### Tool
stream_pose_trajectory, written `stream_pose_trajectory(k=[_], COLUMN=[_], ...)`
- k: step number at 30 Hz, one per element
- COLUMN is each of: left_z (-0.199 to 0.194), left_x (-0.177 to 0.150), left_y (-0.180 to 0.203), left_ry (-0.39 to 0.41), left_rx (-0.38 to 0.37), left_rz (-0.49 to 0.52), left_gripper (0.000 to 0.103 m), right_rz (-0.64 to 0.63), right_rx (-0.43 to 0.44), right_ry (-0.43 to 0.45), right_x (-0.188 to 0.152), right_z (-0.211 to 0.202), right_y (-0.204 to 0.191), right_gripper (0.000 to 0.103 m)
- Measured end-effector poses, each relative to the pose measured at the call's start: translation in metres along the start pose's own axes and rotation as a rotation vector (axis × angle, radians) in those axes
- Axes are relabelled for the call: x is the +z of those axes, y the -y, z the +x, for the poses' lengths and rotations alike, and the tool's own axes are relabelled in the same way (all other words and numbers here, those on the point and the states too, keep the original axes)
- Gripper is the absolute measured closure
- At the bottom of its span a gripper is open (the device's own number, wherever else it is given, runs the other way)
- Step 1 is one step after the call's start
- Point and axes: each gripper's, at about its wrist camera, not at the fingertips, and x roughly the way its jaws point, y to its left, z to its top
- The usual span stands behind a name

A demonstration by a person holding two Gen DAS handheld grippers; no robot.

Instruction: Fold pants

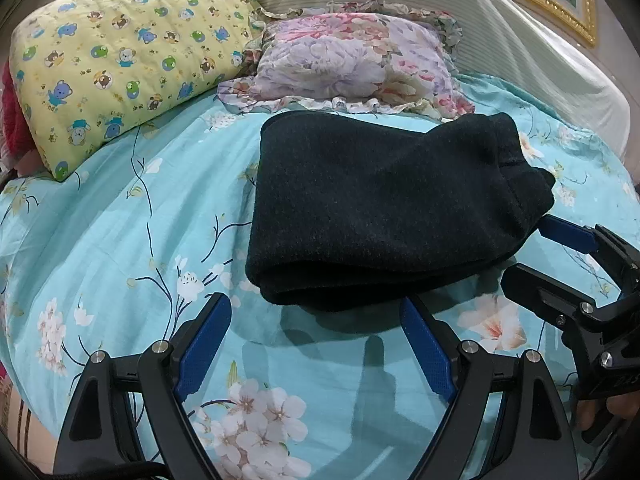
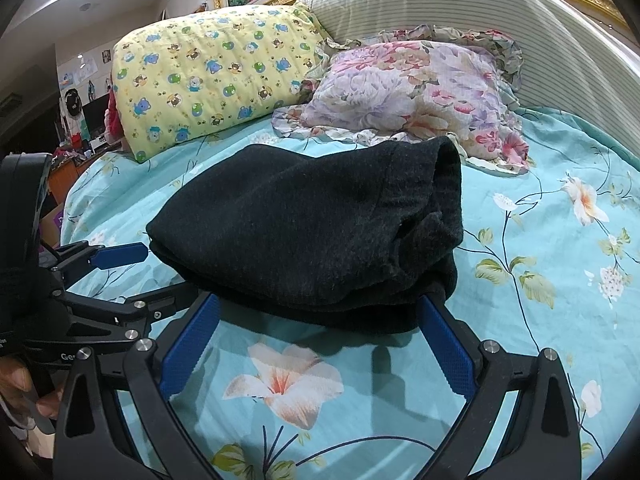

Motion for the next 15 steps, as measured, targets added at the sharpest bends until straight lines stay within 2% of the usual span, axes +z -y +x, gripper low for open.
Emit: stream_pose_trajectory(k=[15], left_z=[-0.0048], left_x=[0.0015], left_y=[-0.0052], left_ry=[0.027], left_rx=[0.019], left_rz=[-0.027], left_gripper=[0.016], right_rz=[0.005], right_rx=[-0.002], right_ry=[0.004], right_x=[0.0018], right_z=[-0.0018], right_y=[0.0021], right_gripper=[0.004])
